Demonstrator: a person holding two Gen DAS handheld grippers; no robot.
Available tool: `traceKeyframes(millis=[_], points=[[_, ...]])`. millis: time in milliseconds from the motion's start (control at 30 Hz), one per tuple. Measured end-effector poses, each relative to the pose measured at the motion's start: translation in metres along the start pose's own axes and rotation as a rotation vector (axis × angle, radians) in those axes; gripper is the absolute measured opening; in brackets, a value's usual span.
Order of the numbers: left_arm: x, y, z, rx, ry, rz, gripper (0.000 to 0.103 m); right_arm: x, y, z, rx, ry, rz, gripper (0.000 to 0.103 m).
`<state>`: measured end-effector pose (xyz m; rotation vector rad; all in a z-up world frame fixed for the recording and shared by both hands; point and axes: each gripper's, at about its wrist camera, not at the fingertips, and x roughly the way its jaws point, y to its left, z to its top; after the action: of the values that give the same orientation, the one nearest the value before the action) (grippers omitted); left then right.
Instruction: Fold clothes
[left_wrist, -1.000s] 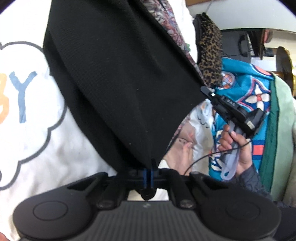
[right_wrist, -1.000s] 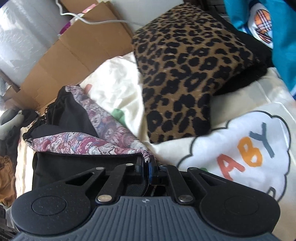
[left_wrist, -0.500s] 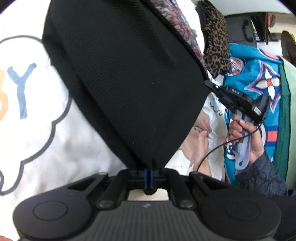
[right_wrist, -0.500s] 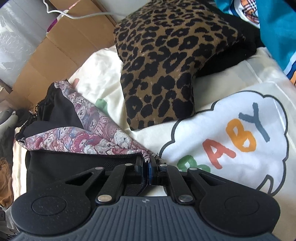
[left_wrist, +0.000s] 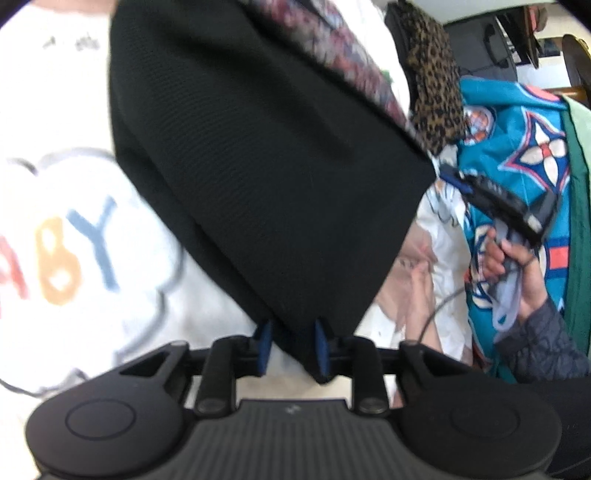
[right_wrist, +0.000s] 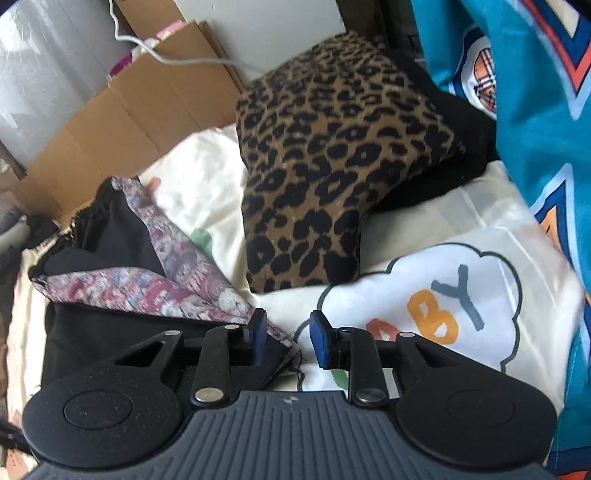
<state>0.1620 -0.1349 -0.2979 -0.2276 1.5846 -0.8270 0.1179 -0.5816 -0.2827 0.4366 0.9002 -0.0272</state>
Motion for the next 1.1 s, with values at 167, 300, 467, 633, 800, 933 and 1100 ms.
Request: traceKeyframes(millis=[167,300,467,633,800,933,1100], points=[[-0.036,0.006,0.026,0.004,-0.063,0.089,0.028,-0.016,0.004,0.01,-0.014,-0.04,0.025,0.033],[-0.068,0.005,0.053,0.007,-0.137,0.155,0.031,-0.028,0.0,0.02,0.017,-0.084,0.053,0.033],[-0.102,0.003,0.091,-0.013,-0.228,0.222,0.038,-0.033,-0.001,0.028,0.02,-0.111,0.077,0.033],[-0.126,0.01,0.128,-0.097,-0.303,0.251,0.038,-0.031,0.01,0.028,-0.01,-0.112,0.102,0.033],[-0.137,0.018,0.158,-0.164,-0.36,0.278,0.046,-0.028,0.024,0.028,-0.071,-0.102,0.124,0.033],[-0.132,0.03,0.17,-0.219,-0.41,0.288,0.048,-0.024,0.034,0.026,-0.117,-0.091,0.138,0.04],[-0.116,0.054,0.173,-0.269,-0.447,0.295,0.051,-0.015,0.048,0.019,-0.181,-0.059,0.135,0.043]])
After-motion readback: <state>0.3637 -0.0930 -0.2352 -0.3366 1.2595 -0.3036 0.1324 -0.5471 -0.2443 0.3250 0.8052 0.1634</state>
